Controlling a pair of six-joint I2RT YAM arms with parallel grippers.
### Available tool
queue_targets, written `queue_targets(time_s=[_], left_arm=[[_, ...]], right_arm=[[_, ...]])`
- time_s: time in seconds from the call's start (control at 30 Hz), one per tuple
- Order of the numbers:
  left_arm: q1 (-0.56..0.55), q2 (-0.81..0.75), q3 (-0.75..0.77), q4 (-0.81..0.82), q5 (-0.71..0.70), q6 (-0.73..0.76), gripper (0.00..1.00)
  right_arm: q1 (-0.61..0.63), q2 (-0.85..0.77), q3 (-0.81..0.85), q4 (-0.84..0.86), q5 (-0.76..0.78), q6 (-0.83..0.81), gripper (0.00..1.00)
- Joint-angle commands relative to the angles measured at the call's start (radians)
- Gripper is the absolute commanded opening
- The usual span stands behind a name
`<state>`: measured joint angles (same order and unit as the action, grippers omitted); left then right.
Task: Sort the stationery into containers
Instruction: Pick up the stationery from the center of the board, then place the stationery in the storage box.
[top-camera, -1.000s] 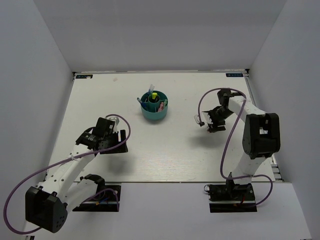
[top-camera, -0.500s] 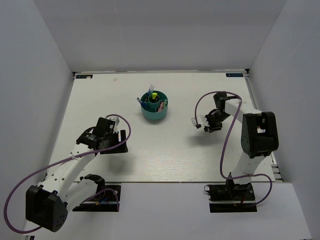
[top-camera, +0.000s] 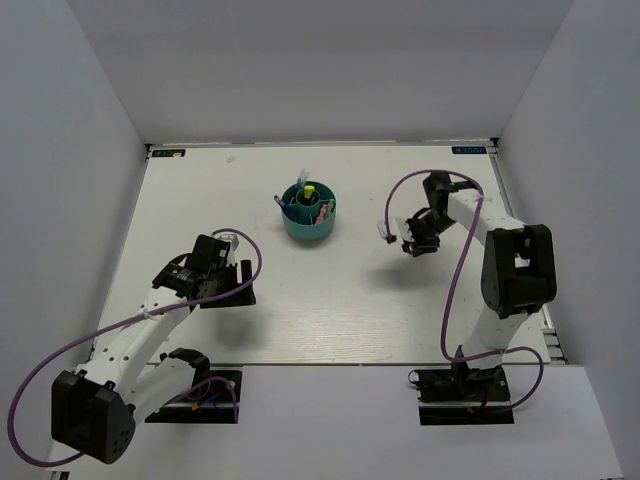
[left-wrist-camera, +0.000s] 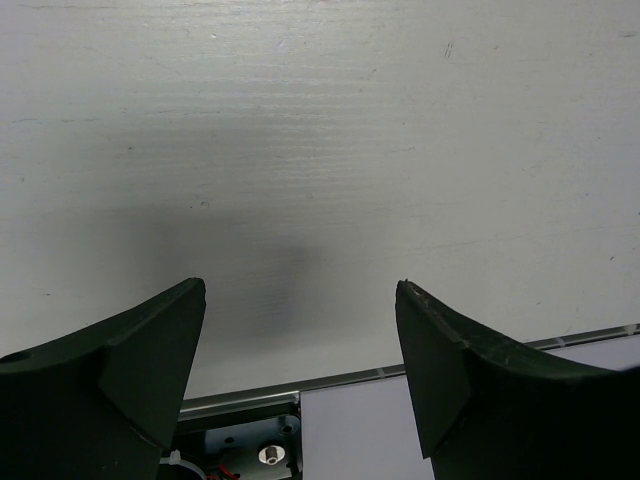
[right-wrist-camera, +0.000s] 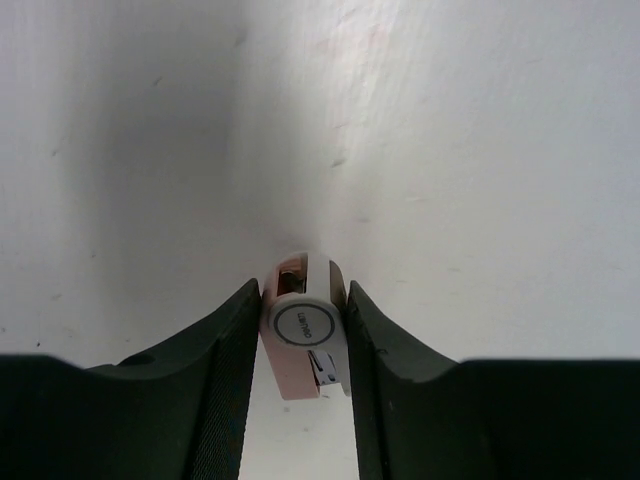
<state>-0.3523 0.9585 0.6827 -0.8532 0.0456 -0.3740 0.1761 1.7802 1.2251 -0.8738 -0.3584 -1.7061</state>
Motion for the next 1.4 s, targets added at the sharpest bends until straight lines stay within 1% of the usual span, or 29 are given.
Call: queue_targets(time_s=[0.0, 0.03, 0.07, 0.13, 0.17, 0.23, 0.27, 0.3, 0.33, 0.4, 0.43, 0.5, 0.53, 0.6, 0.63, 0.7, 0.73, 0.77, 0.8, 0.83, 0.87, 0.9, 0.93, 0.97, 1.0, 1.07, 1.17, 1.3, 1.37], left_arm=[[0.006, -0.012, 0.002, 0.006, 0.007, 0.007, 0.87], [0.006, -0.010, 0.000, 0.006, 0.005, 0.007, 0.87], [0.004, -0.009, 0.003, 0.006, 0.005, 0.007, 0.87], [0.003, -0.006, 0.001, 0.006, 0.000, 0.007, 0.87], [0.006, -0.004, 0.005, 0.003, -0.006, 0.006, 0.87], [0.004, -0.003, 0.000, 0.006, -0.007, 0.004, 0.87], [0.006, -0.004, 0.000, 0.005, -0.010, 0.006, 0.87], [0.006, -0.003, 0.000, 0.005, -0.013, 0.006, 0.87], [0.004, -0.003, 0.000, 0.005, -0.013, 0.007, 0.87], [0.006, 0.003, 0.000, 0.008, -0.019, 0.007, 0.87], [0.006, 0.005, 0.000, 0.005, -0.023, 0.007, 0.87], [0.006, 0.006, 0.001, 0.005, -0.023, 0.009, 0.87], [0.006, 0.008, -0.003, 0.006, -0.024, 0.007, 0.88], [0.004, 0.014, -0.003, 0.005, -0.030, 0.009, 0.88], [0.004, 0.020, -0.002, 0.006, -0.030, 0.010, 0.88], [0.007, 0.028, -0.003, 0.008, -0.032, 0.010, 0.88], [0.009, 0.037, -0.002, 0.009, -0.032, 0.010, 0.88], [0.010, 0.040, -0.002, 0.005, -0.035, 0.010, 0.88], [0.016, 0.043, -0.003, 0.011, -0.035, 0.010, 0.88], [0.019, 0.048, -0.003, 0.011, -0.036, 0.009, 0.88], [0.019, 0.051, -0.003, 0.011, -0.039, 0.010, 0.88], [0.019, 0.049, -0.003, 0.011, -0.038, 0.007, 0.88], [0.025, 0.052, -0.003, 0.013, -0.038, 0.007, 0.88], [0.027, 0.052, -0.006, 0.014, -0.038, 0.006, 0.88], [0.027, 0.055, -0.008, 0.019, -0.036, 0.006, 0.88], [0.030, 0.059, -0.009, 0.023, -0.036, 0.007, 0.88], [0.033, 0.072, -0.008, 0.023, -0.038, 0.004, 0.88], [0.036, 0.089, -0.006, 0.023, -0.035, 0.004, 0.88], [0.039, 0.097, -0.005, 0.023, -0.035, 0.004, 0.88]], right_arm=[[0.058, -0.047, 0.174, -0.060, -0.140, 0.216, 0.00], [0.087, -0.041, 0.221, -0.051, -0.149, 0.261, 0.00], [0.100, -0.035, 0.265, -0.038, -0.161, 0.421, 0.00], [0.161, -0.013, 0.328, 0.045, -0.178, 0.535, 0.00], [0.180, 0.001, 0.379, 0.091, -0.206, 0.715, 0.00], [0.209, 0.045, 0.470, 0.136, -0.234, 0.827, 0.00], [0.214, 0.082, 0.506, 0.150, -0.266, 0.917, 0.00], [0.220, 0.114, 0.604, 0.183, -0.293, 1.022, 0.00], [0.226, 0.164, 0.634, 0.212, -0.307, 1.107, 0.00], [0.224, 0.188, 0.713, 0.261, -0.370, 1.221, 0.00], [0.218, 0.200, 0.721, 0.368, -0.402, 1.287, 0.00], [0.215, 0.219, 0.715, 0.458, -0.424, 1.355, 0.00], [0.217, 0.234, 0.724, 0.560, -0.450, 1.437, 0.00], [0.200, 0.280, 0.744, 0.613, -0.499, 1.479, 0.00], [0.198, 0.300, 0.755, 0.722, -0.561, 1.555, 0.00], [0.183, 0.337, 0.755, 0.806, -0.643, 1.640, 0.00], [0.172, 0.352, 0.760, 0.966, -0.677, 1.678, 0.00], [0.163, 0.395, 0.764, 1.019, -0.697, 1.805, 0.00], [0.151, 0.410, 0.769, 1.076, -0.743, 1.854, 0.00], [0.145, 0.426, 0.769, 1.284, -0.773, 1.902, 0.00], [0.126, 0.486, 0.784, 1.349, -0.790, 2.041, 0.00], [0.119, 0.510, 0.812, 1.405, -0.838, 2.085, 0.00], [0.108, 0.537, 0.833, 1.546, -0.885, 2.123, 0.00], [0.105, 0.600, 0.915, 1.547, -0.905, 2.164, 0.00], [0.093, 0.616, 0.927, 1.585, -0.957, 2.168, 0.00], [0.083, 0.643, 0.956, 1.599, -0.975, 2.162, 0.00], [0.068, 0.694, 0.996, 1.636, -1.078, 2.145, 0.00], [0.068, 0.705, 0.990, 1.696, -1.166, 2.149, 0.00], [0.074, 0.702, 0.976, 1.704, -1.176, 2.146, 0.00]])
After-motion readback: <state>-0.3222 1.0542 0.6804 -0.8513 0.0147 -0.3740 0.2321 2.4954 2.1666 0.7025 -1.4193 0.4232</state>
